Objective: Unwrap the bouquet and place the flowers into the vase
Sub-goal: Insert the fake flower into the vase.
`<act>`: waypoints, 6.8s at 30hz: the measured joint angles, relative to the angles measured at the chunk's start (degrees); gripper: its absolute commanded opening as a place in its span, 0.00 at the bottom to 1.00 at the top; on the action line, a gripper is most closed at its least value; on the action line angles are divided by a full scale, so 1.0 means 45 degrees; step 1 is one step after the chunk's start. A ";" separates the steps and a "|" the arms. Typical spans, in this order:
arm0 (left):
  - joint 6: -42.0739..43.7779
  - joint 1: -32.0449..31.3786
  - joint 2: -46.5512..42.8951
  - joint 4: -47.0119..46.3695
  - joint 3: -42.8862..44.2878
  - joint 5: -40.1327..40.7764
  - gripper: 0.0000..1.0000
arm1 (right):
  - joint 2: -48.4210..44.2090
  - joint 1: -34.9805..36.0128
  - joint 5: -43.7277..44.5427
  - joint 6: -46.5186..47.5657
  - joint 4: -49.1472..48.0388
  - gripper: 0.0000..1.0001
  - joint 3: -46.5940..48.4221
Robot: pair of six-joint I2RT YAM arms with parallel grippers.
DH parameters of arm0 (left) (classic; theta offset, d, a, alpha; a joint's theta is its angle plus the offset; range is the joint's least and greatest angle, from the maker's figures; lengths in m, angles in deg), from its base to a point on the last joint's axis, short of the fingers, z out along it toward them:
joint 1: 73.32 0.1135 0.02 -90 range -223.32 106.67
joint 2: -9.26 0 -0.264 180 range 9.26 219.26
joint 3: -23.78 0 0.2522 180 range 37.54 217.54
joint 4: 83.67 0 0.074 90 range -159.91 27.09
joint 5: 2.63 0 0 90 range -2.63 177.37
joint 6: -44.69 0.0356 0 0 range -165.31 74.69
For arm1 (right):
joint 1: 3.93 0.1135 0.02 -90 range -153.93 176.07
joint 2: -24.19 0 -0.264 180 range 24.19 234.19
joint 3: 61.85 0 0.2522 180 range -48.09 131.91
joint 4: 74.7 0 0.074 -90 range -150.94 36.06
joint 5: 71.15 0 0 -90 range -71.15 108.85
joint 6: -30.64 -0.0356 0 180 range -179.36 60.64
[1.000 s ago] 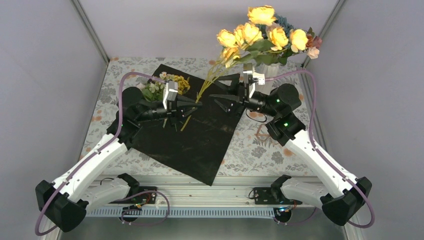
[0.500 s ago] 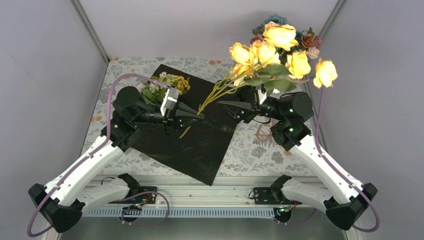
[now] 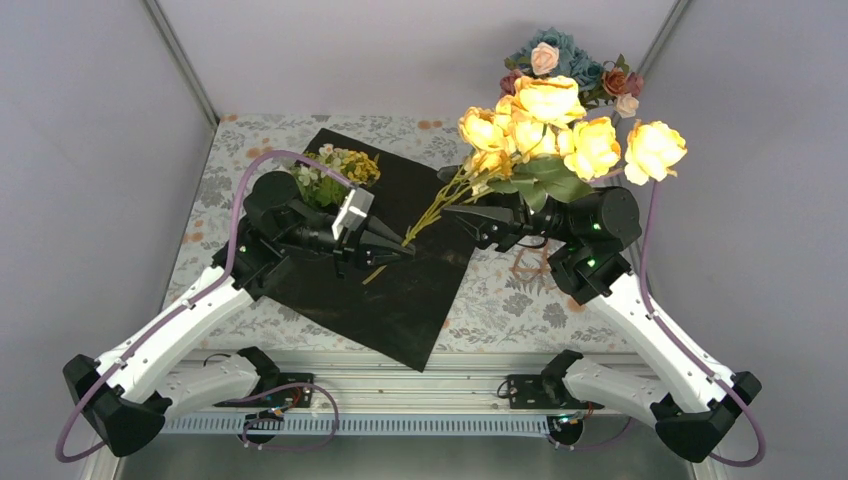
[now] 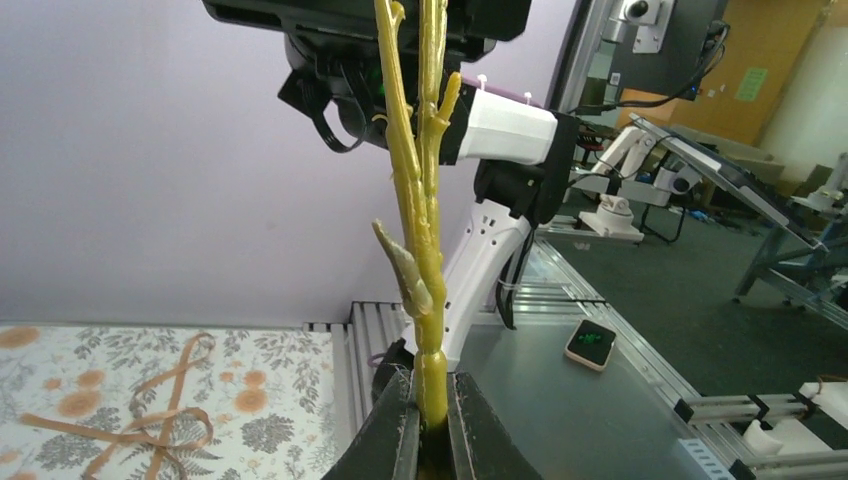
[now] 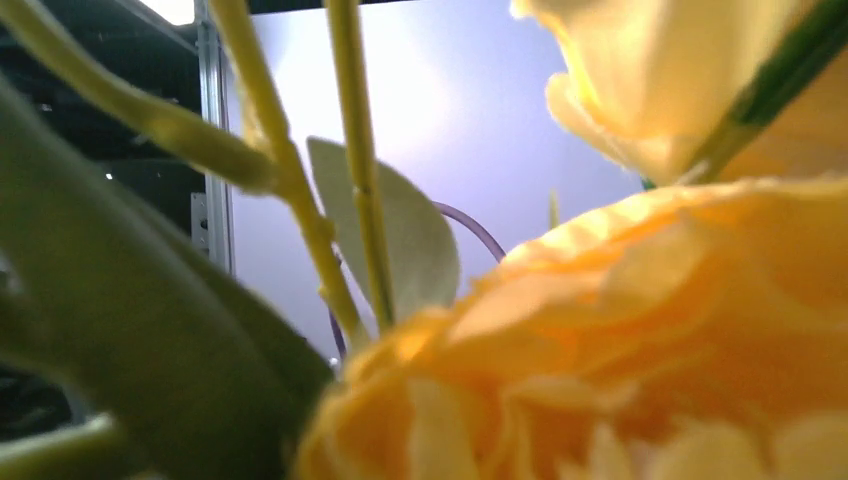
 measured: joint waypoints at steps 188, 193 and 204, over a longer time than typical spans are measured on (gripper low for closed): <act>0.4488 -0.0185 -0.1928 0.5542 -0.0874 1.2832 1.00 | 0.8038 -0.7393 1.5849 0.5017 0.3677 0.04 0.4843; 0.4488 -0.0185 -0.2011 0.5547 -0.0937 1.2964 1.00 | 0.8053 -0.7393 1.5829 0.5027 0.3973 0.04 0.5071; 0.4488 -0.0185 -0.2001 0.5547 -0.0937 1.2968 1.00 | 0.8456 -0.7393 1.5824 0.5484 0.4629 0.04 0.7053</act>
